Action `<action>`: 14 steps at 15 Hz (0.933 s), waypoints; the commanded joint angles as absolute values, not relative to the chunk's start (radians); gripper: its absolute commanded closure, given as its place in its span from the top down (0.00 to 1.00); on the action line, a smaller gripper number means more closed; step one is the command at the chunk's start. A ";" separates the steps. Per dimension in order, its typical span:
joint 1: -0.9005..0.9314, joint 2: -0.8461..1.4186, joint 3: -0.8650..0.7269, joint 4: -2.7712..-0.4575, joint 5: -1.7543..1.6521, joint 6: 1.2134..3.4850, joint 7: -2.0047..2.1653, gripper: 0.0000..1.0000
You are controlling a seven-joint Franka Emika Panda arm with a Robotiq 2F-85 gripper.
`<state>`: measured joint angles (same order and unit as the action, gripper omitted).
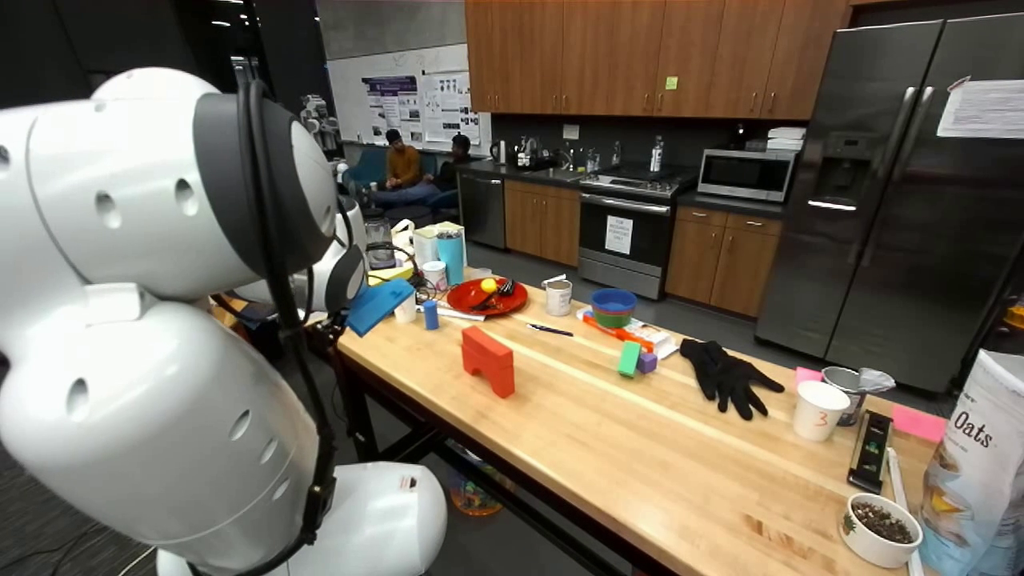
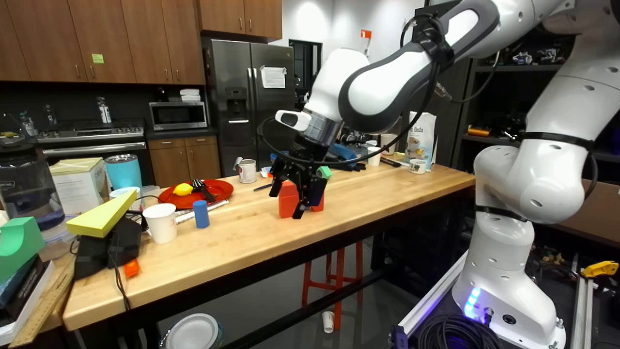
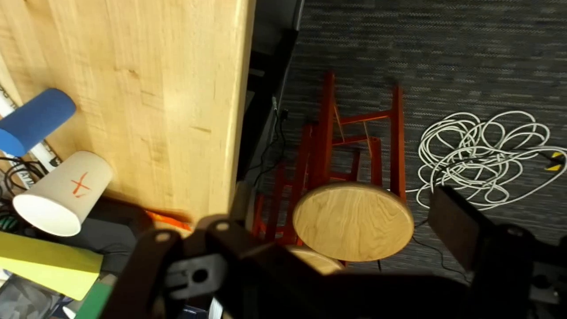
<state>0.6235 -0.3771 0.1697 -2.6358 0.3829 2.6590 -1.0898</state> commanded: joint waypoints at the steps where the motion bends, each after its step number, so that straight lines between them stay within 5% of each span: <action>1: 0.702 -0.424 0.108 -2.699 0.444 2.751 -1.184 1.00; 5: 0.850 -0.465 -0.029 -2.768 0.600 2.909 -1.301 1.00; 14: 0.807 -0.398 0.009 -2.719 0.468 2.857 -1.194 1.00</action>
<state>0.7853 -0.3959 0.0341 -2.7176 0.4992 2.8550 -1.2179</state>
